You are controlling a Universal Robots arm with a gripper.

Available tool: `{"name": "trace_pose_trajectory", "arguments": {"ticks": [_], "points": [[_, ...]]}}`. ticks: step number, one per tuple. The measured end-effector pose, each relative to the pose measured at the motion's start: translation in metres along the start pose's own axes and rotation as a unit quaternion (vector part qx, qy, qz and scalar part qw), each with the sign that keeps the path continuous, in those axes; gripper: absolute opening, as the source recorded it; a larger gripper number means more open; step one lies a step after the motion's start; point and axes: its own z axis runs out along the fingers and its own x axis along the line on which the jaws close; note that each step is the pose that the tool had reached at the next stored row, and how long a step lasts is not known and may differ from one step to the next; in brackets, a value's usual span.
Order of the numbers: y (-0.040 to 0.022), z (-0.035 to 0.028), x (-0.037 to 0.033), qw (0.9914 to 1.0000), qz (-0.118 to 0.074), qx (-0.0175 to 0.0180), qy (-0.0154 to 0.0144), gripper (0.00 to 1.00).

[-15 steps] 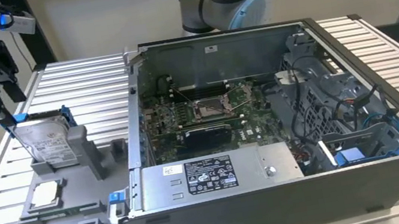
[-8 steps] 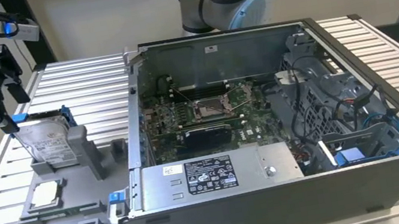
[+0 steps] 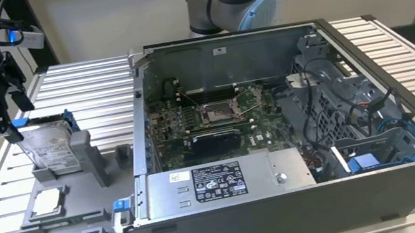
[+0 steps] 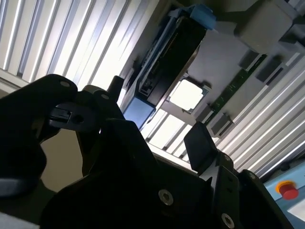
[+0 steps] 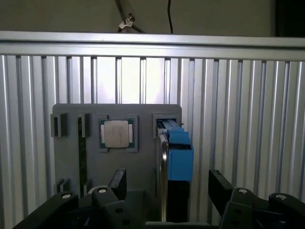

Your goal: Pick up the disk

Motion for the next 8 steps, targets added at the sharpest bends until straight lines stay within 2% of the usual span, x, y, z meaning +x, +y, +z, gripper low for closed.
{"name": "trace_pose_trajectory", "arguments": {"ticks": [8], "points": [[0.0000, 0.0009, 0.0000, 1.00000, 0.000, 0.0002, -0.0001, 1.00]]}}
